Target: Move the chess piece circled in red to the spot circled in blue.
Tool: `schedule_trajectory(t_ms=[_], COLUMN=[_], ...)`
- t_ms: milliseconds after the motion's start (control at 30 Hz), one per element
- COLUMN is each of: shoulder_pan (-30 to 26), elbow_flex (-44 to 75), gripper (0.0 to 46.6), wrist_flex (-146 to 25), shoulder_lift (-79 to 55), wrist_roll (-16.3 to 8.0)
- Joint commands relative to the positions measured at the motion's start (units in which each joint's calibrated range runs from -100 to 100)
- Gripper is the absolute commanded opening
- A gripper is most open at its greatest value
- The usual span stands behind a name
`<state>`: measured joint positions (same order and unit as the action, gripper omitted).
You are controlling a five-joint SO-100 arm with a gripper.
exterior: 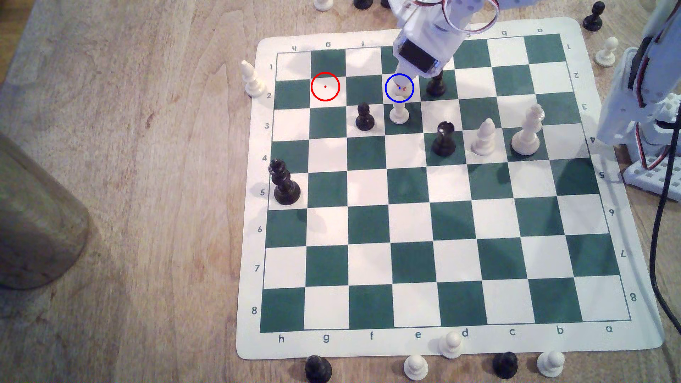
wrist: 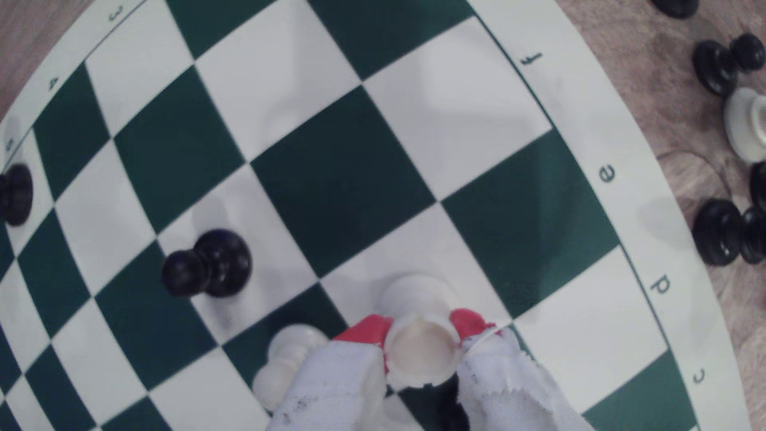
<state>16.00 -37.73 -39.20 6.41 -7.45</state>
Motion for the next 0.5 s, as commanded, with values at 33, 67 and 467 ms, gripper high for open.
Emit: schedule_trajectory(t_ms=[33, 67, 467], shoulder_pan=[0.2, 0.2, 0.6], elbow_flex=[0.2, 0.0, -2.4], gripper=[15.0, 16.7, 21.6], wrist_flex=[1.0, 1.0, -1.7], shoulder_lift=[2.0, 2.2, 14.4], wrist_roll=[0.1, 0.1, -0.4])
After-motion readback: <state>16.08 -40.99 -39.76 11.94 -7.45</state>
